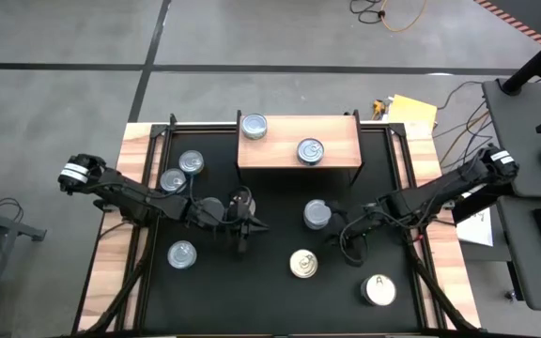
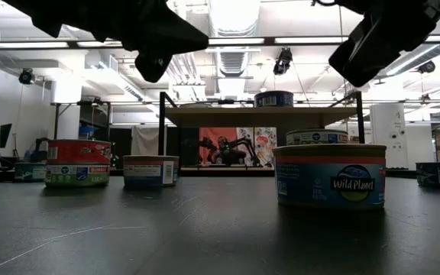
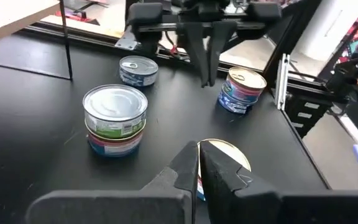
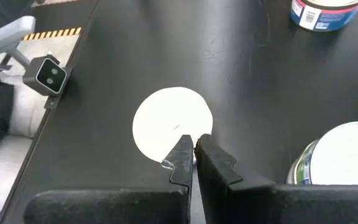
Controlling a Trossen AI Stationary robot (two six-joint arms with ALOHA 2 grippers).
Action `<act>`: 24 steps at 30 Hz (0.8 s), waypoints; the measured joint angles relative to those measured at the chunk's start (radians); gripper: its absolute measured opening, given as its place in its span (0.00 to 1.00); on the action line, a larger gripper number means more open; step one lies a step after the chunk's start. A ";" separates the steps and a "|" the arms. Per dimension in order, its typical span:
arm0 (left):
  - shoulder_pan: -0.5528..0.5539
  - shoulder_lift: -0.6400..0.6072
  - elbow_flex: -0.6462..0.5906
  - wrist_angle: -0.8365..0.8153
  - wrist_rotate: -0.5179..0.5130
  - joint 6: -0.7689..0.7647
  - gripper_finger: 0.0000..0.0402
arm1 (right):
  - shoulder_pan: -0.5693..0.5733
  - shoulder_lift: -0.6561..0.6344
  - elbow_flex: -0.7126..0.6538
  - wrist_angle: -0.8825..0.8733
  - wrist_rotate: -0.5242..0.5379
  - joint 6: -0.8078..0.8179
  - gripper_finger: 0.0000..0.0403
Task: Stack canned seafood by type on shelf
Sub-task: Put the blue pink tuna can on the shelf
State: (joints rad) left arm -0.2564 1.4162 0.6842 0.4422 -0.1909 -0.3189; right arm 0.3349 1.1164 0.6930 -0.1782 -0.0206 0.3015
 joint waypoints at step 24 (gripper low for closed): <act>-0.164 0.003 0.021 -0.052 -0.142 0.048 0.00 | 0.218 0.000 0.000 -0.064 0.191 0.465 0.02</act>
State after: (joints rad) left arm -0.4204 1.4189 0.7052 0.3906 -0.3328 -0.2707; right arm 0.5525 1.1164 0.6930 -0.2424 0.1703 0.7664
